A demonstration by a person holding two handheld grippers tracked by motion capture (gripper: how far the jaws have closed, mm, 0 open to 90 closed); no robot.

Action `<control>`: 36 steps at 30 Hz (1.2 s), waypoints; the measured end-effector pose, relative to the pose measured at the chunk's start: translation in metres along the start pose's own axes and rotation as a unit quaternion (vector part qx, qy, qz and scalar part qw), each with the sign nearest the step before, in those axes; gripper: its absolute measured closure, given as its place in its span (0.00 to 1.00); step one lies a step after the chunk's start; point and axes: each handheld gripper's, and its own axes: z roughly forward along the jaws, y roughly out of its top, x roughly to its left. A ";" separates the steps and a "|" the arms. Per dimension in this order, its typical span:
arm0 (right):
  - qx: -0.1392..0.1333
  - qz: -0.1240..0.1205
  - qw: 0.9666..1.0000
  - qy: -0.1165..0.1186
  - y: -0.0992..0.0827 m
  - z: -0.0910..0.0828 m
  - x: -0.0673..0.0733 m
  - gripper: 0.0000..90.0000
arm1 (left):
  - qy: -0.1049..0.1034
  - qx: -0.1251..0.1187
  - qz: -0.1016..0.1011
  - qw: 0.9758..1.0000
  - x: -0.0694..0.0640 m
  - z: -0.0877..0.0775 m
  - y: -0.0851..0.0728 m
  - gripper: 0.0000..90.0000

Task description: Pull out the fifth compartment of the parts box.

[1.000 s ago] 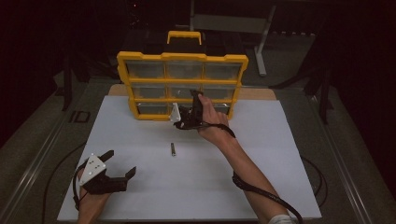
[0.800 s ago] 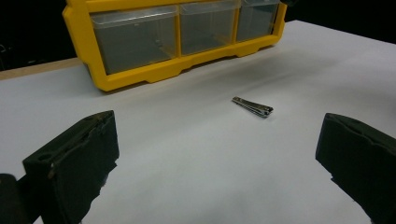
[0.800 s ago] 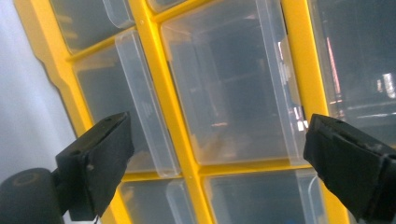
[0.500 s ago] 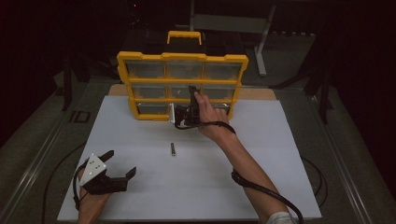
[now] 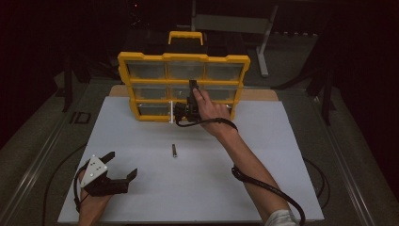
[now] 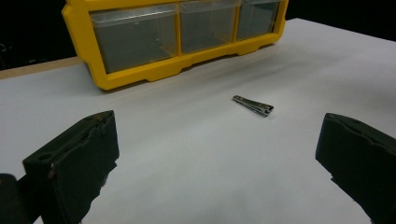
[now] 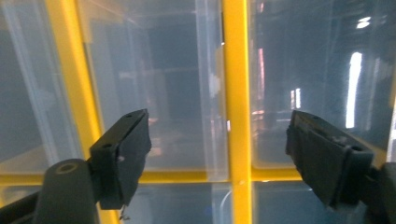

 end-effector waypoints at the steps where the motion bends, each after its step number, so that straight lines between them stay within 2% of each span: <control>1: -0.001 -0.006 1.000 -0.006 0.000 0.001 0.000 0.27 | 0.000 0.000 0.000 1.000 0.000 0.000 0.000 0.00; 5: 0.004 -0.025 0.999 -0.025 -0.001 0.004 0.000 0.37 | 0.000 0.000 0.000 1.000 0.000 0.000 0.000 0.00; 11: 0.011 -0.027 0.999 -0.045 -0.005 0.008 -0.001 0.47 | 0.000 0.001 0.001 1.000 -0.001 0.001 0.000 0.00; 15: 0.014 -0.036 0.998 -0.049 -0.007 0.010 0.002 0.48 | 0.000 0.000 -0.001 1.000 0.000 0.001 0.000 0.00; 23: 0.013 -0.061 0.995 -0.073 -0.009 0.012 0.006 0.54 | 0.000 0.003 0.000 1.000 -0.001 0.001 0.000 0.00; 31: 0.010 -0.067 0.995 -0.072 -0.011 0.008 0.007 0.62 | -0.001 0.004 0.001 1.000 -0.001 0.001 0.000 0.00; 36: 0.006 -0.064 0.995 -0.071 -0.011 0.005 0.007 0.62 | -0.002 0.004 0.002 1.000 -0.002 0.001 0.000 0.00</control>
